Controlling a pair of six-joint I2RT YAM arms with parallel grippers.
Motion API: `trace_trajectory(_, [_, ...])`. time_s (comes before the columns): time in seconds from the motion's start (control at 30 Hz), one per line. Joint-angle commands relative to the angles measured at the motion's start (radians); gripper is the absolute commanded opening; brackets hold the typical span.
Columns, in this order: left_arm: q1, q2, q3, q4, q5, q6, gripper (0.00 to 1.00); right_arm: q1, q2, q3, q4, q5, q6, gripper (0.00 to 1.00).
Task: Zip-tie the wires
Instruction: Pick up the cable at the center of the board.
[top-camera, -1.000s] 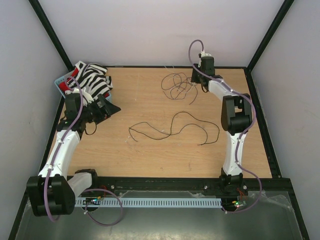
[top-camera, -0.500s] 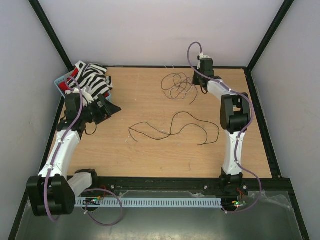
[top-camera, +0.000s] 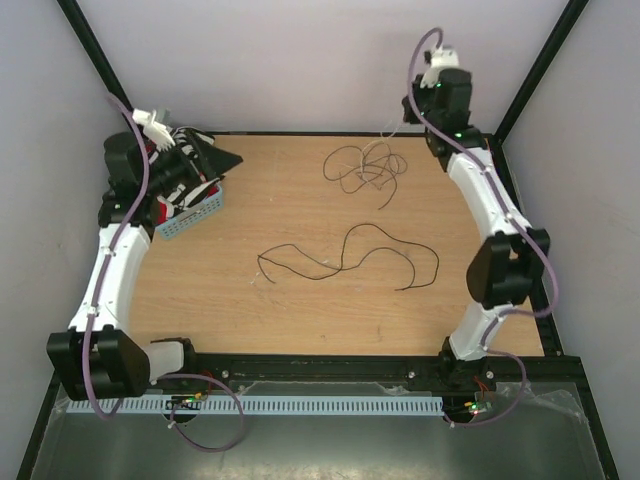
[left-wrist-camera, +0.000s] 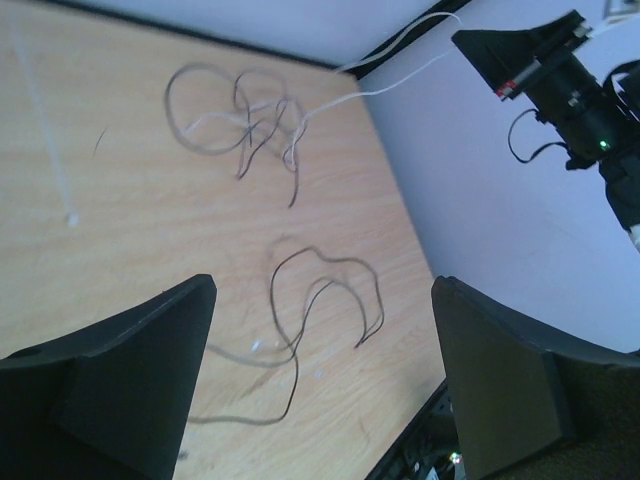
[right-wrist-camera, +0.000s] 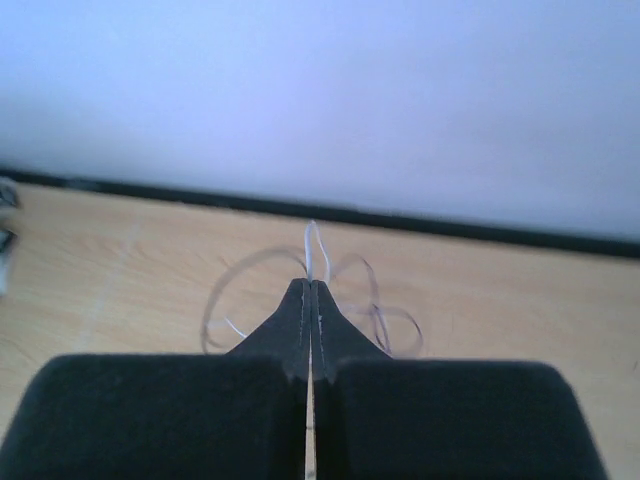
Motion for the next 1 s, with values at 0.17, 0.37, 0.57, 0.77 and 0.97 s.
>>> trace_trajectory(0.17, [-0.017,0.091,0.21,0.283,0.105,-0.132,0.92,0.003,-0.234,0.117,0.014,-0.188,0.007,0.0])
trace_trajectory(0.37, [-0.111,0.157,0.301,0.315,0.121,-0.05,0.93,0.004,-0.292,0.15,0.074,-0.304,0.027,0.0])
trace_trajectory(0.57, [-0.194,0.207,0.338,0.315,0.063,0.043,0.93,0.003,-0.29,0.276,0.008,-0.334,0.022,0.0])
trace_trajectory(0.77, [-0.256,0.227,0.354,0.317,0.041,0.067,0.93,0.003,-0.357,0.277,0.007,-0.365,0.048,0.0])
trace_trajectory(0.97, [-0.298,0.229,0.331,0.317,0.039,0.108,0.93,0.003,-0.399,0.296,0.009,-0.353,0.102,0.0])
